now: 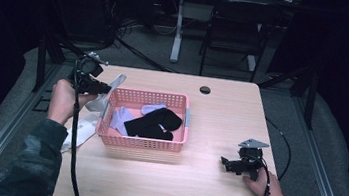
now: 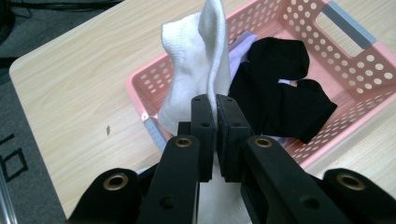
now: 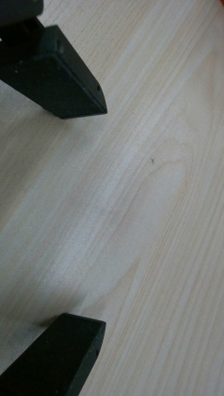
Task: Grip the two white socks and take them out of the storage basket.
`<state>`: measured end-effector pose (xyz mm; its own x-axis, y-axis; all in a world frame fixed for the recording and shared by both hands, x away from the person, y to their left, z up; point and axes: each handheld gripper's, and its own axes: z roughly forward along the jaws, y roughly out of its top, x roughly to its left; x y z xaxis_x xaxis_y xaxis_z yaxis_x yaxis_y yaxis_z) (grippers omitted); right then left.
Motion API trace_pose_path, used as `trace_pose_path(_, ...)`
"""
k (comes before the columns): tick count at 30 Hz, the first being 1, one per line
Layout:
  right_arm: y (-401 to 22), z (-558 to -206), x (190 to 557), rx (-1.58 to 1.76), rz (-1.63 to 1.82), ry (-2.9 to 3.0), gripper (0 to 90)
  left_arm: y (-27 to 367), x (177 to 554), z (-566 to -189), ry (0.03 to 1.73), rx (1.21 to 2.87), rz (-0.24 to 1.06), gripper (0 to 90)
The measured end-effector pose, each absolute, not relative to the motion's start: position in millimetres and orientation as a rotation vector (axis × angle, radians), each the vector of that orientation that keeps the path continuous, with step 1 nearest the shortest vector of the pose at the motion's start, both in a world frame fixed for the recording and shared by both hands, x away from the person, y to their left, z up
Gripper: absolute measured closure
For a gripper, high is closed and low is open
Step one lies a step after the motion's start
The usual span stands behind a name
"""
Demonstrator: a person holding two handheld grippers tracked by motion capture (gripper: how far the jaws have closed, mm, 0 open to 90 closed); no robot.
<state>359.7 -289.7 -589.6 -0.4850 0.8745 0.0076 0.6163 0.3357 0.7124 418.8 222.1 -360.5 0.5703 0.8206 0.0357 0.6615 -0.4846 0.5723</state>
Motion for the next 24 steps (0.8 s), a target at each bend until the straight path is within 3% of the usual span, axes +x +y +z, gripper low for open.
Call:
trace_pose_path(10,-290,-590,360,1.316,0.938,2.229,0.0,256,409,-365,1.268,2.258,0.44,86.6)
trace_pose_path(24,-290,-590,360,1.316,0.937,2.229,0.0,305,394,-401,1.44,2.207,0.411,86.6)
